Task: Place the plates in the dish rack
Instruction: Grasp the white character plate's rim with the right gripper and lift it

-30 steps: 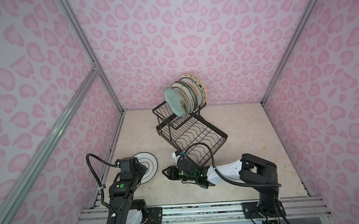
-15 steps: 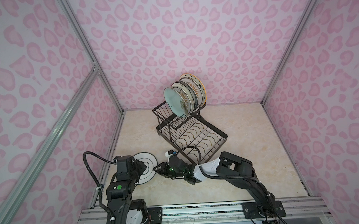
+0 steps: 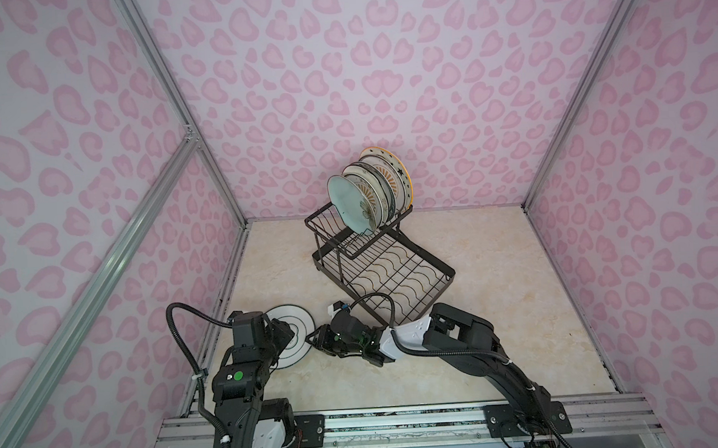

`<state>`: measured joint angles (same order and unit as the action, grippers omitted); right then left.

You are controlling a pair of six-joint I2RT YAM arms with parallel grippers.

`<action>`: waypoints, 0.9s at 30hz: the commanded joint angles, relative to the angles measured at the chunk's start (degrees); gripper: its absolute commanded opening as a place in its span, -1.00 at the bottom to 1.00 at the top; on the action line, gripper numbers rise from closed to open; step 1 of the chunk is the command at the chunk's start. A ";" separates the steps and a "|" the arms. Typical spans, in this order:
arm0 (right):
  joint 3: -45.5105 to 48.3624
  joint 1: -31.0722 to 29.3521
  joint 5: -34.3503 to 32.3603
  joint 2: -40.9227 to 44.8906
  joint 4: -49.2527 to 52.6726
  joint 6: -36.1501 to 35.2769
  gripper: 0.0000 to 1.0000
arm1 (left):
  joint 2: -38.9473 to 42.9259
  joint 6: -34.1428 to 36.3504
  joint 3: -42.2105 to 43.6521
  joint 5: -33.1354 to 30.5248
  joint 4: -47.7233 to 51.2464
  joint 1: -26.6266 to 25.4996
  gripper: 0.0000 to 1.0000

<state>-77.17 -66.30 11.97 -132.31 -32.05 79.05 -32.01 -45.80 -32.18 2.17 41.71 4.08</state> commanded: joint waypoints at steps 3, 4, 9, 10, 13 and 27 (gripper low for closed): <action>-0.98 0.69 -0.59 -1.72 3.40 -1.62 -0.50 | 0.02 1.02 -0.25 0.80 -0.69 0.13 0.13; -0.83 0.87 -0.62 -1.66 3.49 -1.81 -0.56 | 0.03 1.07 -0.31 0.81 -0.67 0.06 0.13; 0.34 1.76 -0.46 -0.81 3.49 -3.22 -0.88 | 0.37 1.13 -0.81 1.08 -0.40 0.05 0.13; 0.51 1.92 -0.56 -0.30 3.56 -3.80 -0.94 | 0.48 1.16 -0.99 0.94 -0.24 0.07 0.13; 1.77 2.21 -1.05 0.83 3.84 -5.61 -1.00 | 1.02 1.35 -2.15 0.47 0.94 0.13 0.13; 9.68 5.42 0.38 19.17 9.93 -15.49 -1.00 | 2.03 3.61 -8.47 -2.72 6.76 0.21 0.13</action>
<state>-68.05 -61.58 11.62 -115.26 -22.41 66.74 -30.28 -43.51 -39.66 1.43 46.17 4.12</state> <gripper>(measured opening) 0.050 0.566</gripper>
